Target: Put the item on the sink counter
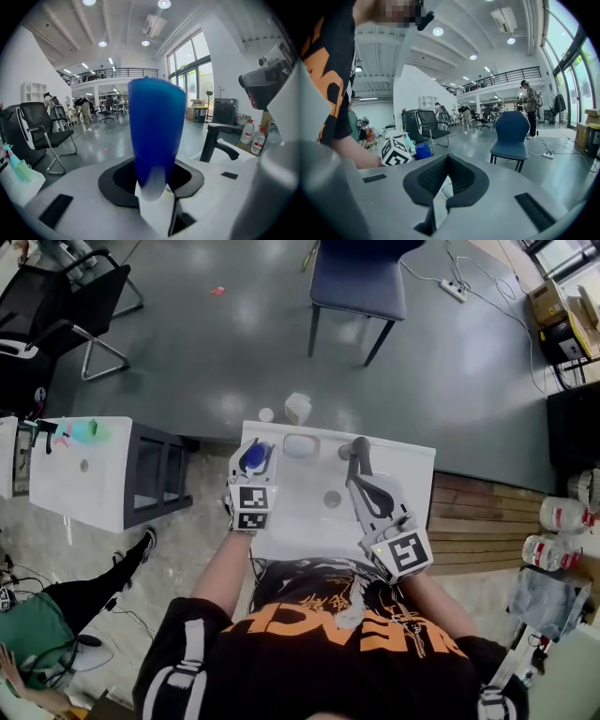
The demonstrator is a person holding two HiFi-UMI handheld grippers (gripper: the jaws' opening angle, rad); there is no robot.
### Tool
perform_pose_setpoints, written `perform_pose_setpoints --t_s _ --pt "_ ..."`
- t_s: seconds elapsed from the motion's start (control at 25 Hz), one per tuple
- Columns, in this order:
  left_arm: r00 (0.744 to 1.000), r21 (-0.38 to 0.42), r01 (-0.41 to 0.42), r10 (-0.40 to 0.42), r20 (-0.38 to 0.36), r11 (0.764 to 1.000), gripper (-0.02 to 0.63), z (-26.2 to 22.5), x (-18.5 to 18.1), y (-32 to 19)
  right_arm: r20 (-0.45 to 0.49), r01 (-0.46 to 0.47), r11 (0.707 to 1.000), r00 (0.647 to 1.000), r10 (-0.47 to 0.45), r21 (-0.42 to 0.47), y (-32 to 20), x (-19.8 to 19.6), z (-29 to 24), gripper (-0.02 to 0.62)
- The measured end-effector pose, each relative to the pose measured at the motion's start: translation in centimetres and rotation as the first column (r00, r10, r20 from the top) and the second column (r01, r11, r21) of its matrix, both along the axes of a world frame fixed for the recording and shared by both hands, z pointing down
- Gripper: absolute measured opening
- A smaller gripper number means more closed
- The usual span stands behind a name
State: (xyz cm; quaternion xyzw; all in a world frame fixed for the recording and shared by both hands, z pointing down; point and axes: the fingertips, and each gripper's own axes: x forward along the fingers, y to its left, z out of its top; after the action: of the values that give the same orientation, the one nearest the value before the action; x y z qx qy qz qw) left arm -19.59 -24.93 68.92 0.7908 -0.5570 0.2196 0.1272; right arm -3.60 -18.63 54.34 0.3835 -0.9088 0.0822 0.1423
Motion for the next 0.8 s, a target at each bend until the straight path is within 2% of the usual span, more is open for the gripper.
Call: perform_pose_setpoints --t_s 0.2,0.4,0.8 --pt "1.000 -0.028 -0.004 0.004 0.001 1.000 0.167 2.1 -0.7 -0.3 0.037 0.014 1.000 0.999 -0.015 0.014 -0.3 -1.5 0.5 0.014" --pt "1.000 -0.055 0.009 -0.009 0.003 0.998 0.167 3.8 -1.6 -0.8 -0.040 0.026 0.999 0.999 -0.028 -0.031 -0.6 -2.4 1.3 0.014" --pt "1.000 -0.103 0.010 -0.010 -0.004 0.995 0.167 6.8 -2.2 -1.8 -0.029 0.032 0.999 0.999 -0.033 -0.043 -0.9 -3.4 2.3 0.014"
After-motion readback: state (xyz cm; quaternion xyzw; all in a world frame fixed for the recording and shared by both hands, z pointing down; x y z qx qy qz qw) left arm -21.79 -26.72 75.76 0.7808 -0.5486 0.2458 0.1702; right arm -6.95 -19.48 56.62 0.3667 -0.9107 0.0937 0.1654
